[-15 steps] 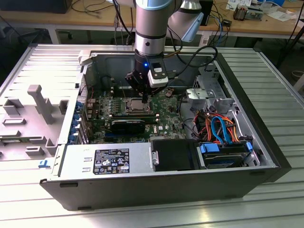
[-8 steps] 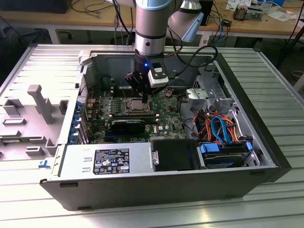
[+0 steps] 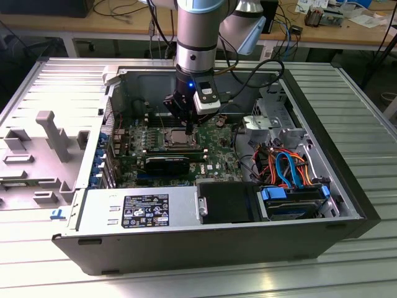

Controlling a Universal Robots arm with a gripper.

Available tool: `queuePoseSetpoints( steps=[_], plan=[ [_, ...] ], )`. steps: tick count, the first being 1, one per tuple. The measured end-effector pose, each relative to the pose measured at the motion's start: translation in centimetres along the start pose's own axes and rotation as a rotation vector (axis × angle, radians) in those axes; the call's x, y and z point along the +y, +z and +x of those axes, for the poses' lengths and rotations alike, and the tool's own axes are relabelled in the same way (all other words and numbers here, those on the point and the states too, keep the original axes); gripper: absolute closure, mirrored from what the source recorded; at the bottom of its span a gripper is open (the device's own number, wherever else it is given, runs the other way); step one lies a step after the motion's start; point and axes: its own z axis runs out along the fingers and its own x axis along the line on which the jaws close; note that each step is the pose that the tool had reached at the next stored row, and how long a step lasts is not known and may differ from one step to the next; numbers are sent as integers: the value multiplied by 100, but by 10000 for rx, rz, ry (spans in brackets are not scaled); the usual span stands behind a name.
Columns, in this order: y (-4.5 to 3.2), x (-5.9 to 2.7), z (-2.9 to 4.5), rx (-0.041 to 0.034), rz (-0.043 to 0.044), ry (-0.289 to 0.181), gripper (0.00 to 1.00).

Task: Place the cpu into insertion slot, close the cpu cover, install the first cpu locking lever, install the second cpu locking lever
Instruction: 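Install the first cpu locking lever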

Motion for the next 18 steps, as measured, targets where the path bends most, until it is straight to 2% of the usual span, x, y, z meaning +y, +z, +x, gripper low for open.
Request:
queuePoseSetpoints(
  steps=[18],
  plan=[
    [0,0,0,-14,2,-202,89]
  ],
)
